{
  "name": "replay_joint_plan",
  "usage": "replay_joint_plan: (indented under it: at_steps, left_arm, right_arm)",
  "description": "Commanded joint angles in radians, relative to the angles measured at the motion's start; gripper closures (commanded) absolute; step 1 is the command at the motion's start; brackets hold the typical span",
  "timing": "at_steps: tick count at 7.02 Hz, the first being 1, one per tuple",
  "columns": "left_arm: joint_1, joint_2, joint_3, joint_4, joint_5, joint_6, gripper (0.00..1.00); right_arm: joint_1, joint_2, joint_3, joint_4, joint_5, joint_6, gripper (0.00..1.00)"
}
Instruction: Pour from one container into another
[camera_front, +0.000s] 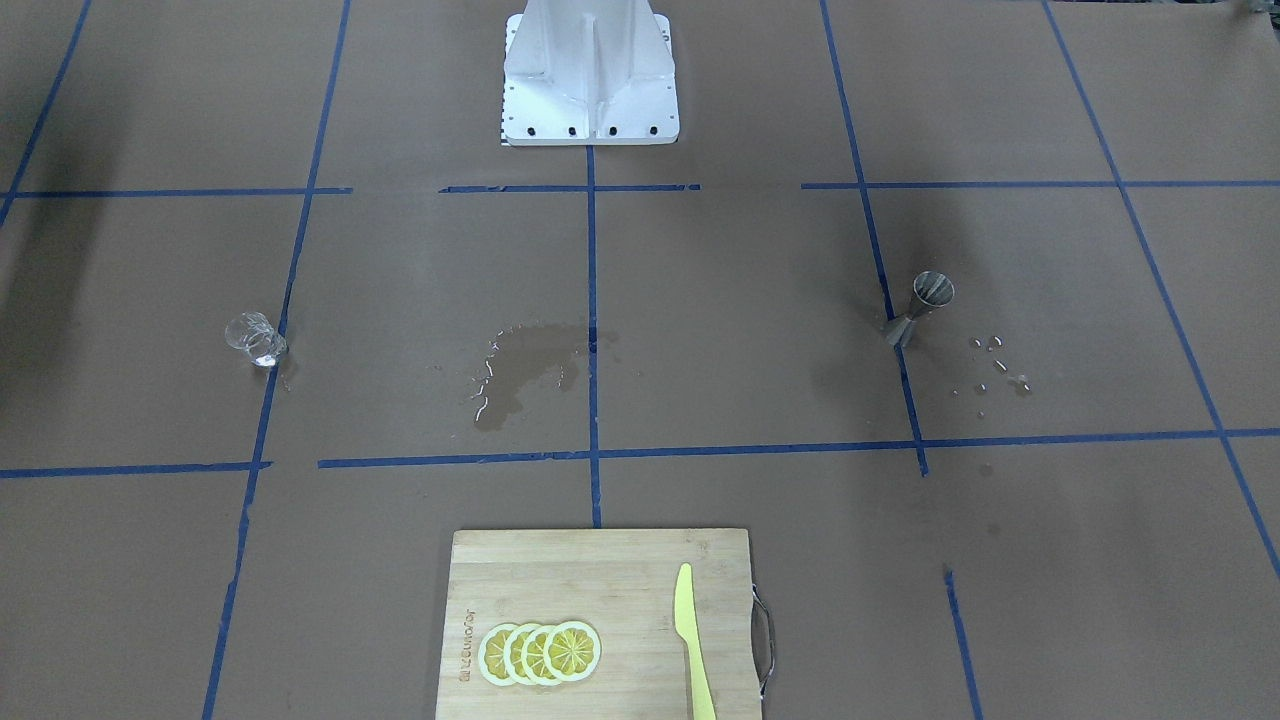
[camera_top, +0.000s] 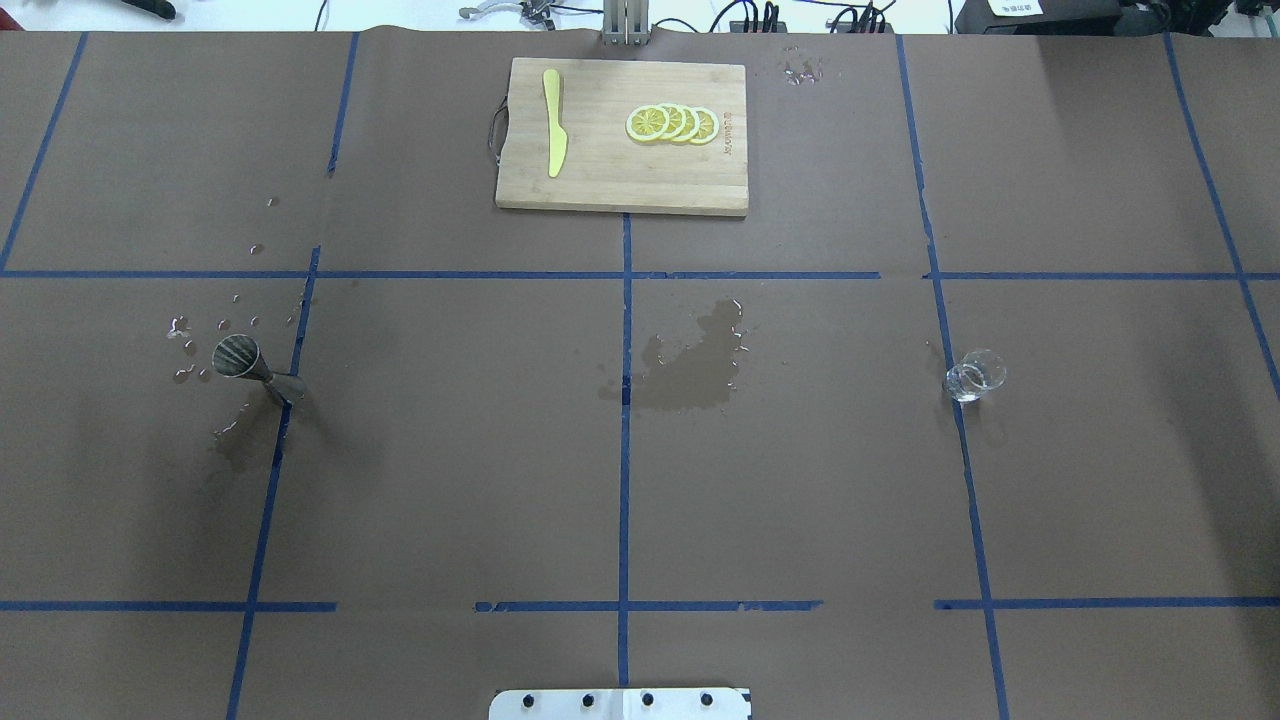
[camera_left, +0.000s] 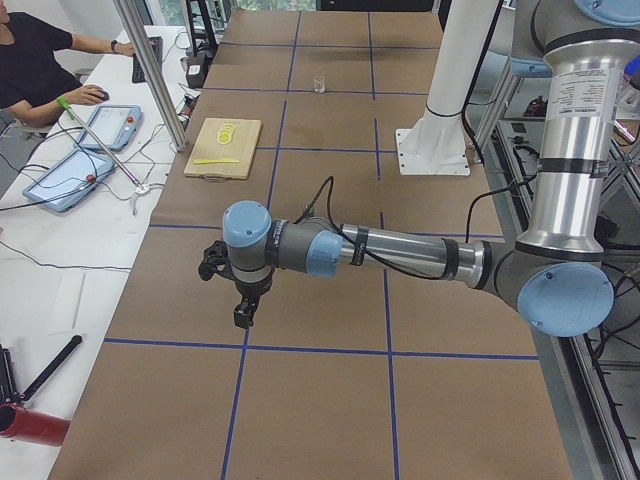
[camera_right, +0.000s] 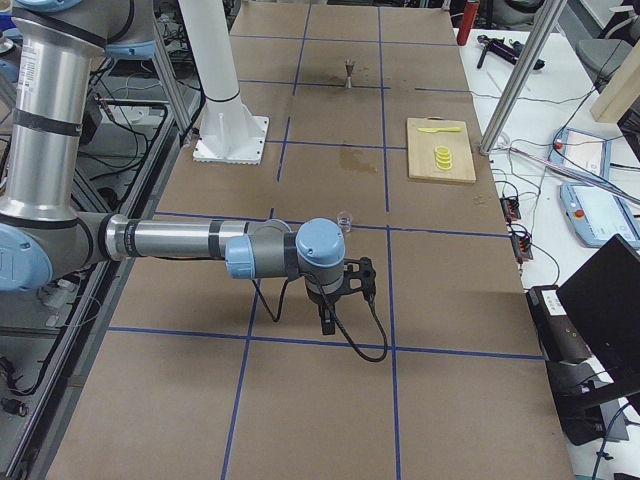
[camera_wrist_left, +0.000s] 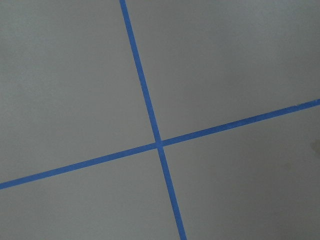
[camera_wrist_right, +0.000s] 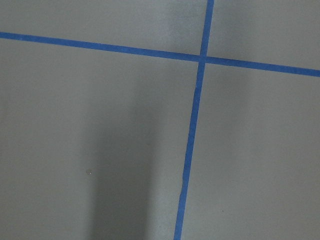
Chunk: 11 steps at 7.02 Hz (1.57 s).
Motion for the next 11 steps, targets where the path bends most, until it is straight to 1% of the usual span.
replay_joint_plan:
  at_steps: [1,3,5,6,8,9,10,11]
  left_arm:
    - [0.004,-0.001,-0.012,0.000,0.004,0.003,0.00]
    - [0.007,-0.002,-0.014,0.001,0.002,0.000,0.00]
    - [0.018,-0.010,-0.064,-0.002,-0.005,-0.005,0.00]
    - [0.018,-0.010,-0.064,-0.001,-0.005,-0.007,0.00]
    - [0.018,-0.010,-0.064,-0.002,-0.007,-0.074,0.00]
    - [0.021,-0.002,-0.063,-0.043,-0.057,-0.073,0.00]
    - [0.029,0.005,-0.058,-0.089,-0.139,-0.079,0.00]
    - [0.102,0.008,-0.069,-0.141,-0.149,-0.126,0.00]
  right_arm:
    - [0.000,0.004,0.005,-0.001,0.002,0.001,0.00]
    - [0.000,0.007,0.007,0.000,0.002,0.001,0.00]
    - [-0.002,0.007,0.016,0.000,0.002,0.001,0.00]
    - [0.000,0.007,0.013,0.008,-0.002,-0.001,0.00]
    - [-0.002,0.009,0.011,0.008,-0.001,0.010,0.00]
    - [-0.002,0.009,0.014,0.037,0.002,0.007,0.00]
    - [-0.002,0.009,0.005,0.105,-0.001,0.011,0.00]
    - [-0.003,0.009,0.005,0.168,-0.001,0.013,0.00]
